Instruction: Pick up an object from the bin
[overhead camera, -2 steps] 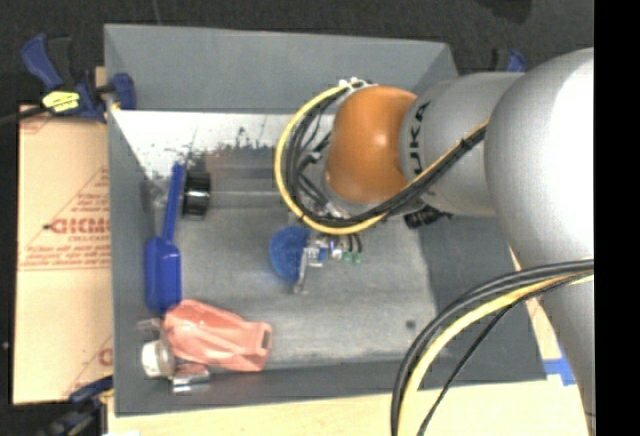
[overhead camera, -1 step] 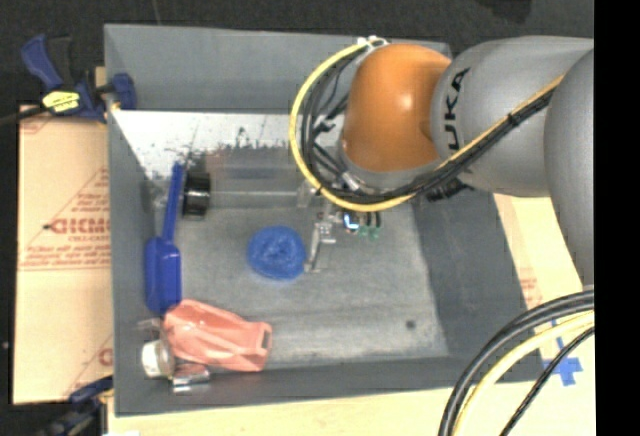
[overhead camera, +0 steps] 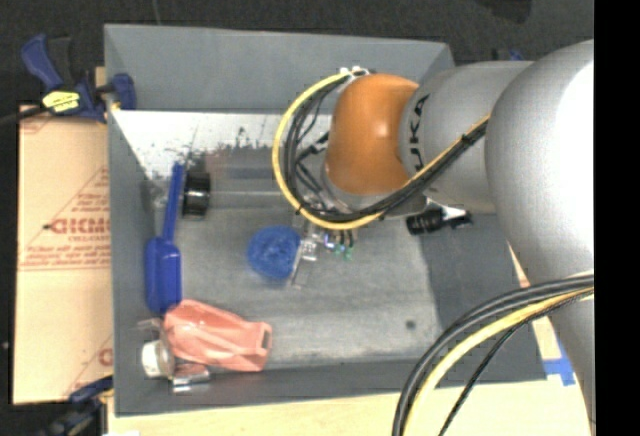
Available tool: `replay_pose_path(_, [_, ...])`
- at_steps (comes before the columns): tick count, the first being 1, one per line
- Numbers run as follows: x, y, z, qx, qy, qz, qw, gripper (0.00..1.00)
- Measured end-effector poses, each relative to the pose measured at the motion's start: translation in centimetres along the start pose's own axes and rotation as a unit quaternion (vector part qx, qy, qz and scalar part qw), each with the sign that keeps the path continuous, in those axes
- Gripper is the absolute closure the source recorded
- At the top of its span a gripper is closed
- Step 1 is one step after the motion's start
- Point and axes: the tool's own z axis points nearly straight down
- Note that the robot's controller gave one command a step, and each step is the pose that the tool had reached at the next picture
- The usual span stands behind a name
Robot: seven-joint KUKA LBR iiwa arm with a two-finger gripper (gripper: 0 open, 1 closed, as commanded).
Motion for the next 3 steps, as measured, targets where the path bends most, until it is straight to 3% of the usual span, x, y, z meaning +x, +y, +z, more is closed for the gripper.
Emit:
replay_pose_path(1, [3.1,5.4,3.0,-0.008,-0.0106,0.092,0.9956,0.0])
replay_pose_path(2, [0.8,3.3,2.9,-0.001,-0.0034,0.044,0.999,1.0])
replay_pose_path(3, [0.8,3.3,2.9,-0.001,-0.0033,0.044,0.999,1.0])
